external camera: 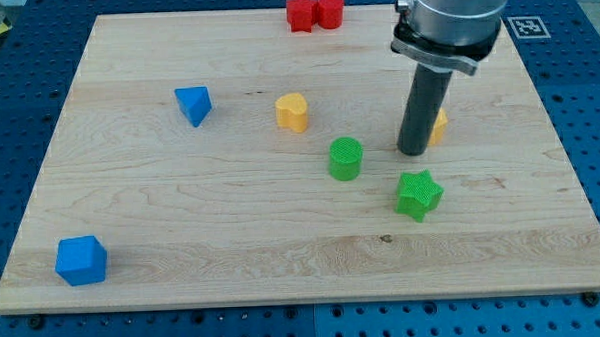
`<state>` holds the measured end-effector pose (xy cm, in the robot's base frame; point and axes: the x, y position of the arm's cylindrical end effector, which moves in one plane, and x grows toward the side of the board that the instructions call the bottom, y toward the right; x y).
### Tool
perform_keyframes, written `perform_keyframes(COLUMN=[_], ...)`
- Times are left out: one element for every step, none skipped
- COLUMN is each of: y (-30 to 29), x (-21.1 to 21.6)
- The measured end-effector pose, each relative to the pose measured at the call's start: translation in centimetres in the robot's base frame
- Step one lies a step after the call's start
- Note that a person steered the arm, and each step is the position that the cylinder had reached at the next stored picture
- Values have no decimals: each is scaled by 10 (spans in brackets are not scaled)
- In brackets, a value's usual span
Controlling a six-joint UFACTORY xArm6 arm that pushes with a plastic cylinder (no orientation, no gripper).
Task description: Push the yellow hexagon closer to the red star
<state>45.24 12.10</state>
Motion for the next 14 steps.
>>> perform_keyframes(y=[21, 28, 43, 43, 51, 85, 63, 31, 13, 7, -7, -13, -15, -32], x=[-13, 6, 4, -31, -39, -40, -86, -97, -86, -72, -70, -69, -73, -105])
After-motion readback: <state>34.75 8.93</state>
